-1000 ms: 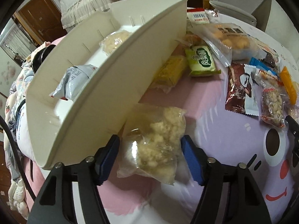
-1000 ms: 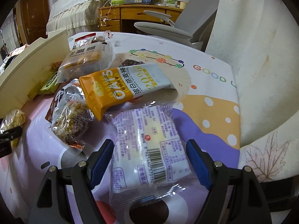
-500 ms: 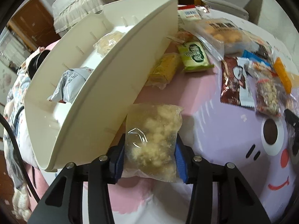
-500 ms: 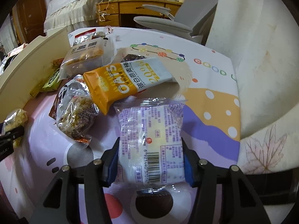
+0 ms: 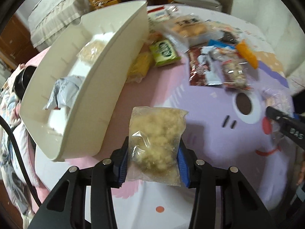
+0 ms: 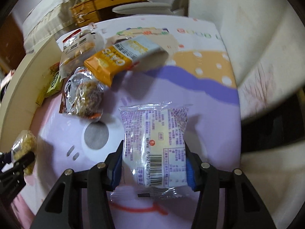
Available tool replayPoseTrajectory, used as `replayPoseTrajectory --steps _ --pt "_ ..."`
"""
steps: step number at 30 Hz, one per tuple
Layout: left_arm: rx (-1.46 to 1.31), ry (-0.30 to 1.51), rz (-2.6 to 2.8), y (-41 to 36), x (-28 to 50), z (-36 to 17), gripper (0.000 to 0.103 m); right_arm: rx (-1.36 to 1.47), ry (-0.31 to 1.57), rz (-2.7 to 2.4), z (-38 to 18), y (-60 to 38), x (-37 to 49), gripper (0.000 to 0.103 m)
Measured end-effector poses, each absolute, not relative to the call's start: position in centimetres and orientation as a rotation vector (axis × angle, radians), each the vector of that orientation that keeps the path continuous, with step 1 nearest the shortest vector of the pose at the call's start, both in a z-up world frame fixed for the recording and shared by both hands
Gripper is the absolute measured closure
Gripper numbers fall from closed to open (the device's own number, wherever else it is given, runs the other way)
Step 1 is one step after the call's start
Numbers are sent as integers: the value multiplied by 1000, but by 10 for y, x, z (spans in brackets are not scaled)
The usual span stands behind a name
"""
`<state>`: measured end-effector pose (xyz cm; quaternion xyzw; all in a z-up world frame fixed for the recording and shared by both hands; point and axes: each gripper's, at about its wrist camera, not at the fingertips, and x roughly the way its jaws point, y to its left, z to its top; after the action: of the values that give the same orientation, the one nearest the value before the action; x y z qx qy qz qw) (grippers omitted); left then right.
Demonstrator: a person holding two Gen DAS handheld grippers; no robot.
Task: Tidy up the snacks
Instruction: 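Carry both held packets up and over the white tray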
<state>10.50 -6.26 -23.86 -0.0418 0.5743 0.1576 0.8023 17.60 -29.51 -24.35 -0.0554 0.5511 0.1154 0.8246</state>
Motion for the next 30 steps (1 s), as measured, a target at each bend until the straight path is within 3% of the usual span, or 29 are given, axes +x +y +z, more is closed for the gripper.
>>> replayPoseTrajectory --steps 14,30 --pt "-41 1103 145 -44 84 -165 61 112 1272 153 -228 -296 139 50" --pt "-19 914 -104 58 55 -101 61 230 1122 85 -172 -219 88 50"
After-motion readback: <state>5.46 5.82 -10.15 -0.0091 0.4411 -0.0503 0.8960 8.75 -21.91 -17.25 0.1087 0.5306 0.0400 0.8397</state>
